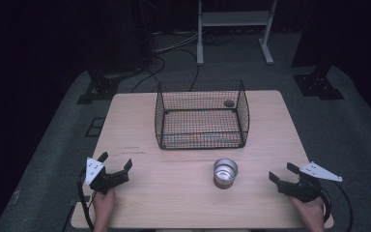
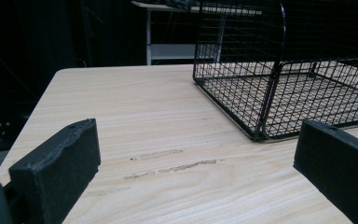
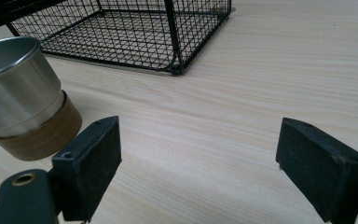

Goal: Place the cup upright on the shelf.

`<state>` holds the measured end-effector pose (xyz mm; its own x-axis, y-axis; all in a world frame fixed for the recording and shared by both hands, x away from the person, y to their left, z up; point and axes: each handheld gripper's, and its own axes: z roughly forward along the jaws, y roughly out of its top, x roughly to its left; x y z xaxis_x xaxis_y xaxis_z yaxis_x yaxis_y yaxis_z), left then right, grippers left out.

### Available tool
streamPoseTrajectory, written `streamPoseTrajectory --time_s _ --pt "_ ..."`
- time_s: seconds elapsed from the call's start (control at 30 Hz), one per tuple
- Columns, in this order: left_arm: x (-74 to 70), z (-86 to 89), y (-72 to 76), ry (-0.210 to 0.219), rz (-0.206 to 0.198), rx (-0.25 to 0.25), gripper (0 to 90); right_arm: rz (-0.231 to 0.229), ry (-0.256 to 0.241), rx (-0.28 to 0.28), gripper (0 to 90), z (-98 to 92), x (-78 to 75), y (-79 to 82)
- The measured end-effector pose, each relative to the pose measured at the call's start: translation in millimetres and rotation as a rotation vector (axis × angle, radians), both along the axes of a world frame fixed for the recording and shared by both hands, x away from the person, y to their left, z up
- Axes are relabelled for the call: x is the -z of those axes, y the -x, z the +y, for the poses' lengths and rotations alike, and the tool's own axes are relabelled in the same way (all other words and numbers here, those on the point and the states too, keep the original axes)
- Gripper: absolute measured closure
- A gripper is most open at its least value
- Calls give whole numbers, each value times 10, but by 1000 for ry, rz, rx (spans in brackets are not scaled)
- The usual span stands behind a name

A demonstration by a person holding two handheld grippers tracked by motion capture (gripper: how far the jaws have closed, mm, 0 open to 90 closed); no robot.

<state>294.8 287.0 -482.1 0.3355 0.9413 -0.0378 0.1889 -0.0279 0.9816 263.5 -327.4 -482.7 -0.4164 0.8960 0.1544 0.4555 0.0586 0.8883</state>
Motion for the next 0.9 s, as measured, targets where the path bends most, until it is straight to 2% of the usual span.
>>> streamPoseTrajectory --time_s 0.2,0.5,0.9 --pt "1 -4 2 0 -1 1 0 -9 -1 -9 133 20 -28 11" --pt "1 -8 5 -5 -3 6 0 -24 27 -45 133 96 -116 13" --pt "0 -9 8 -8 -2 6 0 -47 59 -125 133 266 -304 35"
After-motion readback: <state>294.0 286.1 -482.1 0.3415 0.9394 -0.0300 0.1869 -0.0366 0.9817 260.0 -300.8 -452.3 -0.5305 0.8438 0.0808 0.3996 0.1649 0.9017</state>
